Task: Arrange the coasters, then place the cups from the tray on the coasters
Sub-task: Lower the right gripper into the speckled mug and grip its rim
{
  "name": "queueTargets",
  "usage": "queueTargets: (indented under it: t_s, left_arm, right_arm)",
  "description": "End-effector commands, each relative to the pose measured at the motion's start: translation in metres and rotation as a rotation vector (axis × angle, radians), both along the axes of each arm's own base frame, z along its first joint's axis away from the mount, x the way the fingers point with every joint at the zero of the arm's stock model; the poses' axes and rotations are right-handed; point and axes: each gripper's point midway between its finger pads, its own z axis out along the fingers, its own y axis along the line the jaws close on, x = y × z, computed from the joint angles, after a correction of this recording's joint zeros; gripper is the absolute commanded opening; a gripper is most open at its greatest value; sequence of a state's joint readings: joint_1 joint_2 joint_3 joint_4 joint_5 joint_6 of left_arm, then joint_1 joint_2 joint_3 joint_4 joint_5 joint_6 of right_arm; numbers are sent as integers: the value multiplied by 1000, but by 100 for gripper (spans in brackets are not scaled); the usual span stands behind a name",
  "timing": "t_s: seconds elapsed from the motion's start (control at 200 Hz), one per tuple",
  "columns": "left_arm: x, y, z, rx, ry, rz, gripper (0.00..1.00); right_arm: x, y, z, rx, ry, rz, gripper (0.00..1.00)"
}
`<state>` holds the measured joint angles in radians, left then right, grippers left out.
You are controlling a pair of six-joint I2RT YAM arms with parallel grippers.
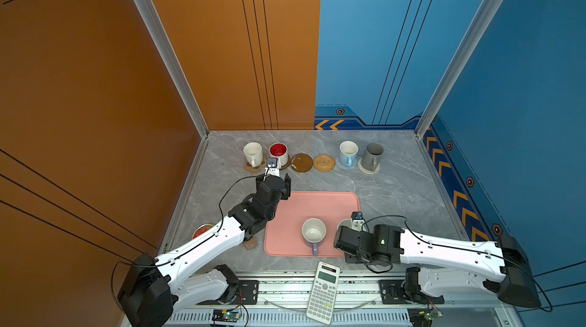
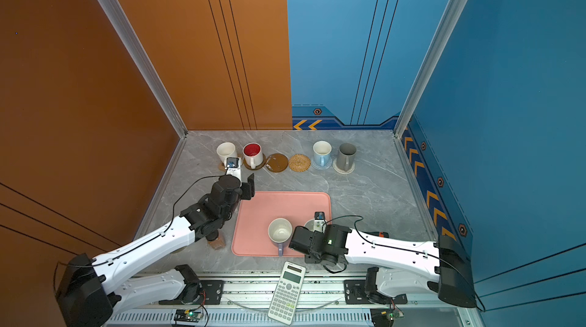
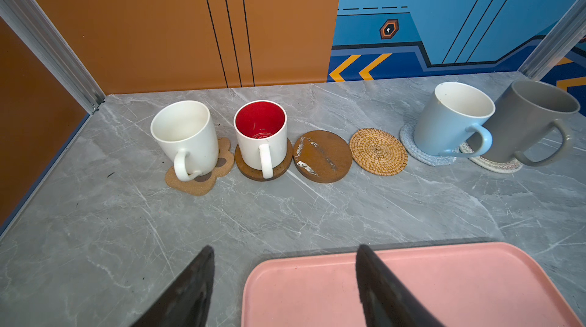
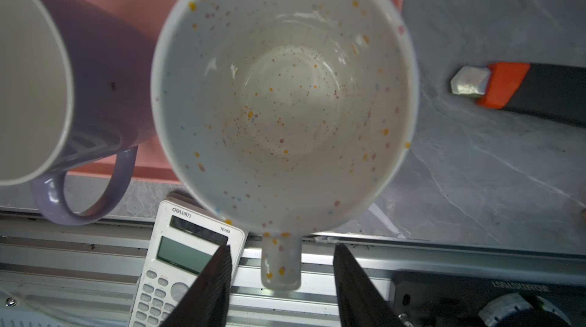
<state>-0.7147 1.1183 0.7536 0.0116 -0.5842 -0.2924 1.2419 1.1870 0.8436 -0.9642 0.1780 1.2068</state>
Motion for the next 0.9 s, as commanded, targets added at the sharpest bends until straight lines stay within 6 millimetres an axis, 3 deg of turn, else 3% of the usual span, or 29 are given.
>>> queueTargets:
  t_s: [0.0,0.28,0.896]
  left_arm:
    - [0,5,1,-8,-17,26,71]
    - [1,3,0,-8,-13,22,71]
    - [2,2,-3,-5,-7,19,72]
  right_arm:
    - [1,-2,-6,-7,11,2,49]
    - [4,-4,-11,-14,13,-8,36]
    - [6,-2,-25,-46,30,-18,34]
